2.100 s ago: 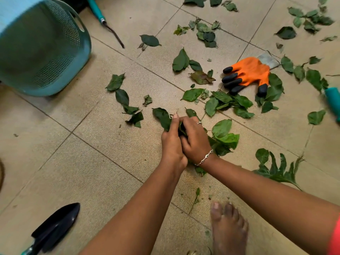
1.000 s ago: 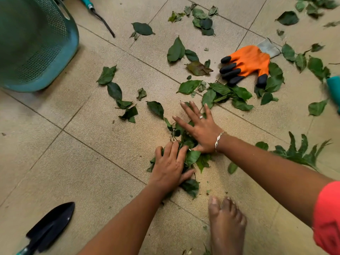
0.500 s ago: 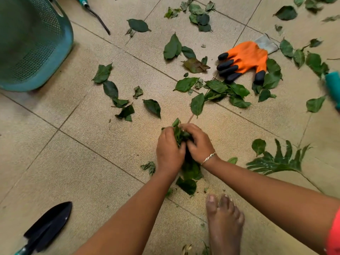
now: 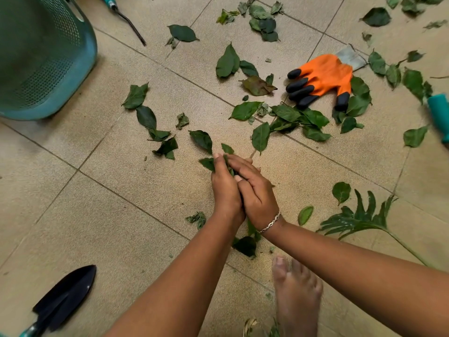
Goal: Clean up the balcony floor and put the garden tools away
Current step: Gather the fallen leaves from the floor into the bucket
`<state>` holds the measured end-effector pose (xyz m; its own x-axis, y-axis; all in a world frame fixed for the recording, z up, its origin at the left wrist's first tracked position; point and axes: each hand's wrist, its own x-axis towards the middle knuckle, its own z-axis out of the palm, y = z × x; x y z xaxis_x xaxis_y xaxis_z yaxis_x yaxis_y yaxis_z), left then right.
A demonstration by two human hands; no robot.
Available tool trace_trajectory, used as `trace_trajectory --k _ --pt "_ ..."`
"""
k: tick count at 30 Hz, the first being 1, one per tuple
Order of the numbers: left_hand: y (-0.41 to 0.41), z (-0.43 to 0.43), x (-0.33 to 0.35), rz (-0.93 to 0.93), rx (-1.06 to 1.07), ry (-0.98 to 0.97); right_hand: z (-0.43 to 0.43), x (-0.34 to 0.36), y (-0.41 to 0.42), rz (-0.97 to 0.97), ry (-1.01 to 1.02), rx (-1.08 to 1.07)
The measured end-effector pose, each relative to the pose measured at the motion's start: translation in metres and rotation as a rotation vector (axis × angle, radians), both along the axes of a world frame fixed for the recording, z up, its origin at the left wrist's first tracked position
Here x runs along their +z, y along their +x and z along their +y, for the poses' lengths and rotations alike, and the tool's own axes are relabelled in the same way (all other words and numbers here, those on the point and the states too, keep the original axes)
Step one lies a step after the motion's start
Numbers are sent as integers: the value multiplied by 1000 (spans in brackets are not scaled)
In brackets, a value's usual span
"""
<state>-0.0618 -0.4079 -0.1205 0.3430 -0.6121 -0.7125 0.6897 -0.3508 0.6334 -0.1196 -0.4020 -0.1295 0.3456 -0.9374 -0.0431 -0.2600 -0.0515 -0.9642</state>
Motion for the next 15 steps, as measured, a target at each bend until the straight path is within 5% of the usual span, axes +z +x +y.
trace_trajectory --k 9,15 --pt "15 1 11 356 10 -8 1 0 -1 339 -380 76" --pt "15 -2 9 322 119 85 -13 2 -3 667 -605 191"
